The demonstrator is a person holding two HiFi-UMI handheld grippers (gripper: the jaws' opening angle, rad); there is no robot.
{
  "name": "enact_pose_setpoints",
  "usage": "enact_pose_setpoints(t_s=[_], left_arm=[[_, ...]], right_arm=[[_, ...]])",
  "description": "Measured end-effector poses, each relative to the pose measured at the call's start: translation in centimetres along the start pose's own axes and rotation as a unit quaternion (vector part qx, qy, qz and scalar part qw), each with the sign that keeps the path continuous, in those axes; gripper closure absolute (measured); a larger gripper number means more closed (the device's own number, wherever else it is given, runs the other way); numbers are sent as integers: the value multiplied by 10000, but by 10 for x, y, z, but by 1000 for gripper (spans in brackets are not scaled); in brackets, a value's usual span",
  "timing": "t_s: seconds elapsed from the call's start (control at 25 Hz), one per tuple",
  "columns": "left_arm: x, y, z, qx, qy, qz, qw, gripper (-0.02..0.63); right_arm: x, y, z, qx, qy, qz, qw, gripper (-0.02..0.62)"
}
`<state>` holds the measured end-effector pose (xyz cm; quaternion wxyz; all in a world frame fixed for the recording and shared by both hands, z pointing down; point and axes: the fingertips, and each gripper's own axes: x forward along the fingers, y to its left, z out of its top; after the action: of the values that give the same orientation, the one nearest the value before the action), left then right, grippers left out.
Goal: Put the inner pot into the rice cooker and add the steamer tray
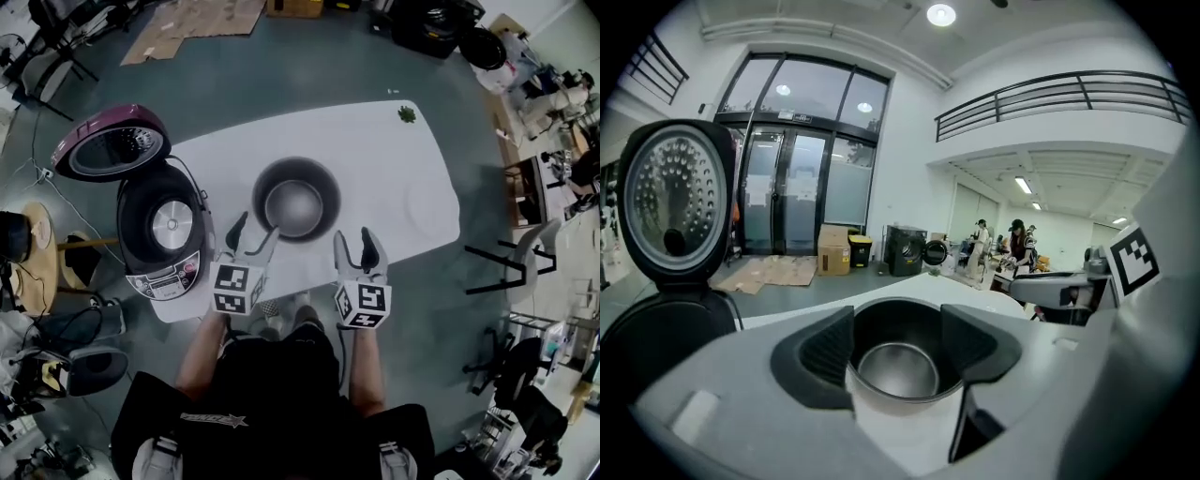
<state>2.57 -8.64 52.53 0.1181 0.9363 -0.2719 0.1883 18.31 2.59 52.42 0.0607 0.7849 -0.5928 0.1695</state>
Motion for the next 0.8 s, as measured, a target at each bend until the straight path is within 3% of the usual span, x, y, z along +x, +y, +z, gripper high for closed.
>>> enact_pose_setpoints(t_s=[0.36, 0.8], left_arm=[[49, 17, -29, -216, 611, 333, 9973, 305], [83, 49, -79, -478, 1231, 828, 9878, 305]], right_arm=[[66, -16, -33, 62, 733, 375, 9966, 367], [123, -27, -85, 97, 1539, 694, 9856, 367]])
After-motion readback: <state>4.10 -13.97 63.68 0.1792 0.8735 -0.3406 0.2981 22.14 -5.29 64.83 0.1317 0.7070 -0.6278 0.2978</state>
